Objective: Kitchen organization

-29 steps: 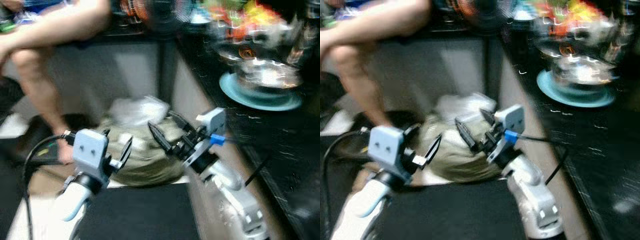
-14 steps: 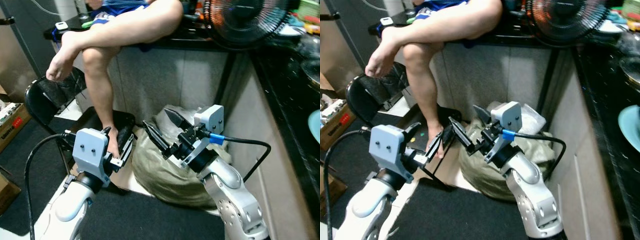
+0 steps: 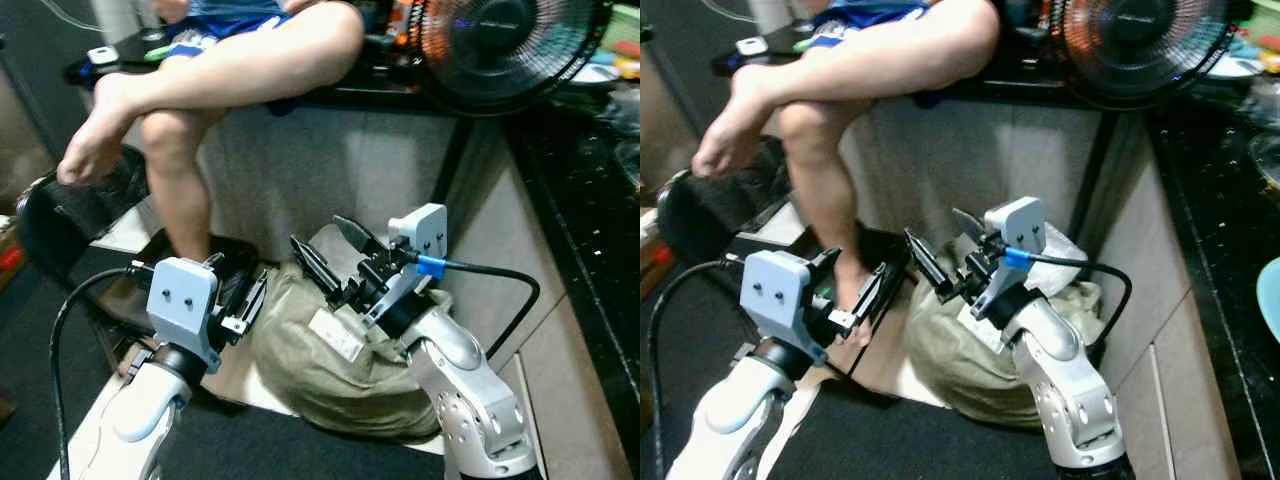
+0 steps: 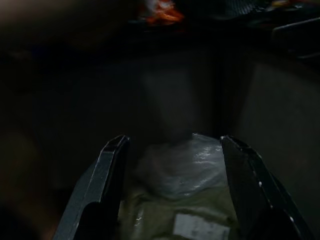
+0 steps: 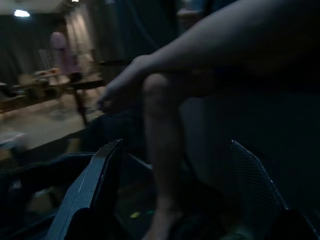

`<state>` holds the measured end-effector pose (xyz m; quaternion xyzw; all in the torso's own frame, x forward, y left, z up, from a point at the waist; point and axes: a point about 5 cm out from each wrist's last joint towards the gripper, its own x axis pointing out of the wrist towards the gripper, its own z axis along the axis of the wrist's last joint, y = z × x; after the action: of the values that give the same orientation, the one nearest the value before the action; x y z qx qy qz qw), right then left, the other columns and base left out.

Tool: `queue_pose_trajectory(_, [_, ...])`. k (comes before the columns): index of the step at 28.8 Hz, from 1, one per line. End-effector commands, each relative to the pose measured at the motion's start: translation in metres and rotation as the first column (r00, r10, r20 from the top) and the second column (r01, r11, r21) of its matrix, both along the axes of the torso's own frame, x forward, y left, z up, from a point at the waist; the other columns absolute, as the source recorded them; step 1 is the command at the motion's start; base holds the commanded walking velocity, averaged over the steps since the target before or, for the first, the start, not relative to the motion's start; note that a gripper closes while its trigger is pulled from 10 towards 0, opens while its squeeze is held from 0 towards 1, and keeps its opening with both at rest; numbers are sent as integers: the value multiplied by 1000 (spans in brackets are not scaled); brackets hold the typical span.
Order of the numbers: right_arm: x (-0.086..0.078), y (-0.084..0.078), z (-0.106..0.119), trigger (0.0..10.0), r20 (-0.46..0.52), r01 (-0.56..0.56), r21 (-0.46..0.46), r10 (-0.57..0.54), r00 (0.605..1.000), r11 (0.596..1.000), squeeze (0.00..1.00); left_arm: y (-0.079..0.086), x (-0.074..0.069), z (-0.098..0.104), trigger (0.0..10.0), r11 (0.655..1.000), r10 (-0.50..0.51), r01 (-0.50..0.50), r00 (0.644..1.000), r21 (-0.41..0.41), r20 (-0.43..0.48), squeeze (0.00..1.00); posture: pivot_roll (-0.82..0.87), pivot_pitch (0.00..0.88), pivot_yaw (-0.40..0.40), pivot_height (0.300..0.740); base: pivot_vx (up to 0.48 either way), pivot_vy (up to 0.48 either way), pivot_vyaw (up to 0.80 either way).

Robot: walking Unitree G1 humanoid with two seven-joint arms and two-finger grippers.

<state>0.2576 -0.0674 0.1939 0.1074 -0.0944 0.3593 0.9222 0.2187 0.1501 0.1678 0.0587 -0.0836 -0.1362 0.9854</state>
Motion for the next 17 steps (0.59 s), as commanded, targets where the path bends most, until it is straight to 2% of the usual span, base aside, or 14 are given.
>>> queue_pose_trajectory(1, [0, 1, 2, 10000, 0, -15, 6, 15, 1000, 1000, 0, -2, 0, 0, 10000, 1000, -10, 10, 1000, -3, 0, 0, 63, 0, -10, 740, 274, 0, -800])
queue_pose_trajectory(4, [0, 0, 5, 10000, 11, -15, 10, 15, 1000, 1000, 0, -2, 0, 0, 10000, 1000, -9, 9, 1000, -4, -1, 0, 60, 0, -10, 740, 261, 0, -800])
queue_pose_trajectory(17, [9, -11, 19, 10000, 24, 34, 78, -36, 999, 996, 0, -3, 1, -1, 10000, 1000, -18, 18, 1000, -5, 2, 0, 61, 0, -8, 740, 0, 0, -800])
